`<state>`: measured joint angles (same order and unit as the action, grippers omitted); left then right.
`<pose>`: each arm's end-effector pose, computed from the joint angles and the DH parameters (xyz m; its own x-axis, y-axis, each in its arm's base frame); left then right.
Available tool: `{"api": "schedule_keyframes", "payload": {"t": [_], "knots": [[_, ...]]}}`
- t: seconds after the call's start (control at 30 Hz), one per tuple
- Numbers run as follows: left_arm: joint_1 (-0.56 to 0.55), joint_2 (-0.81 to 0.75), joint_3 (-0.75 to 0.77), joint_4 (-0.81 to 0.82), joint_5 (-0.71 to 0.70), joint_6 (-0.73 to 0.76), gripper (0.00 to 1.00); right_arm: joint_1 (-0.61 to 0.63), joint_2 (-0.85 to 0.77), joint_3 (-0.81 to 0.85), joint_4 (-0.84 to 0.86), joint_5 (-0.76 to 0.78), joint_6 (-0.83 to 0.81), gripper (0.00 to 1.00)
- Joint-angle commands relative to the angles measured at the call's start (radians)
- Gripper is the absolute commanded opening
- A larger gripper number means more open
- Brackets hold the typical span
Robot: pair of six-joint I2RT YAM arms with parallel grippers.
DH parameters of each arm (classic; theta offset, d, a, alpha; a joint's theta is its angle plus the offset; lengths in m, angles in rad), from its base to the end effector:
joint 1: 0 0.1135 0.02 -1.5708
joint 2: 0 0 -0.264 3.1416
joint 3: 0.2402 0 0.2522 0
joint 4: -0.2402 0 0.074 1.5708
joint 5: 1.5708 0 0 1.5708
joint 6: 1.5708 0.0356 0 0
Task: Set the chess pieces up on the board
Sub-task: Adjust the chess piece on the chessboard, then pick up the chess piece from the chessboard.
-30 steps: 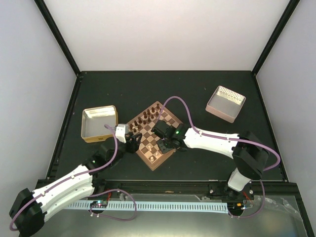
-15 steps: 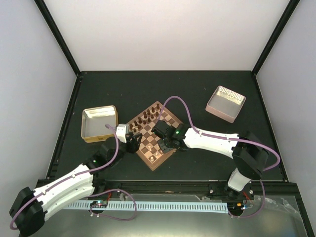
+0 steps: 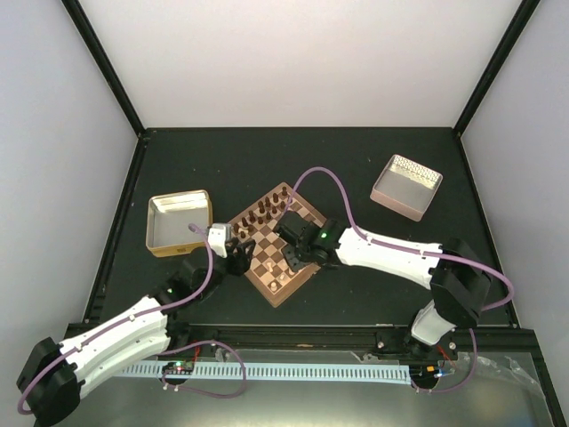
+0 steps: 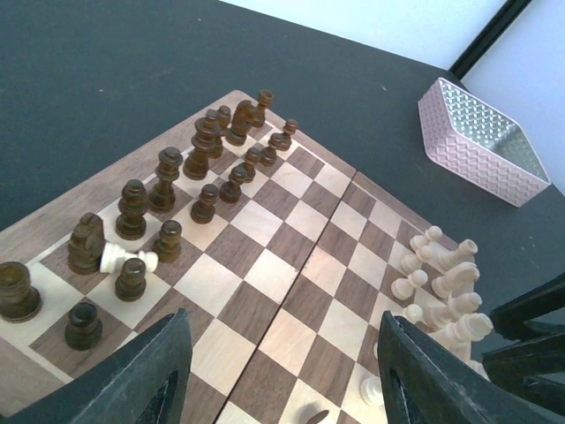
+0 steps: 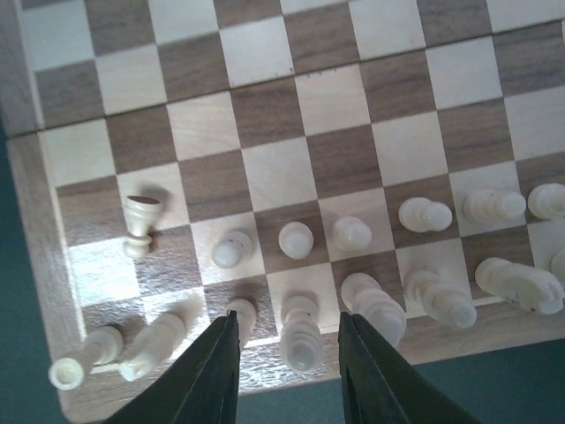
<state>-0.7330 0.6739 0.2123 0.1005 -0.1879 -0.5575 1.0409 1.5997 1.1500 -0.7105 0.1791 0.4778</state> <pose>0.1246 -0.1033 0.1844 -0.5019 -0.2475 -0.8288 0.3087 0.8438 -0.4389 0.1661 0.2710 0.2250 -0.7854 -0.4456 -0.4296 -0.5089 0.8599 0.0385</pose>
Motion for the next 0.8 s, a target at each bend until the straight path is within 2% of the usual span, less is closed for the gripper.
{"api": "schedule_keyframes", "payload": {"t": [0.0,0.2,0.47,0.77], "knots": [[0.009,-0.026,0.004,-0.055,-0.106,-0.054,0.6,-0.002,0.02,0.07,-0.001,-0.029,-0.008,0.34],[0.041,-0.057,-0.008,-0.155,-0.197,-0.15,0.61,0.019,0.158,0.195,-0.012,-0.083,-0.027,0.35],[0.09,-0.118,-0.047,-0.184,-0.188,-0.195,0.61,0.039,0.307,0.301,-0.056,-0.115,-0.025,0.39],[0.11,-0.126,-0.057,-0.186,-0.17,-0.193,0.61,0.047,0.421,0.378,-0.106,-0.114,-0.025,0.34]]}}
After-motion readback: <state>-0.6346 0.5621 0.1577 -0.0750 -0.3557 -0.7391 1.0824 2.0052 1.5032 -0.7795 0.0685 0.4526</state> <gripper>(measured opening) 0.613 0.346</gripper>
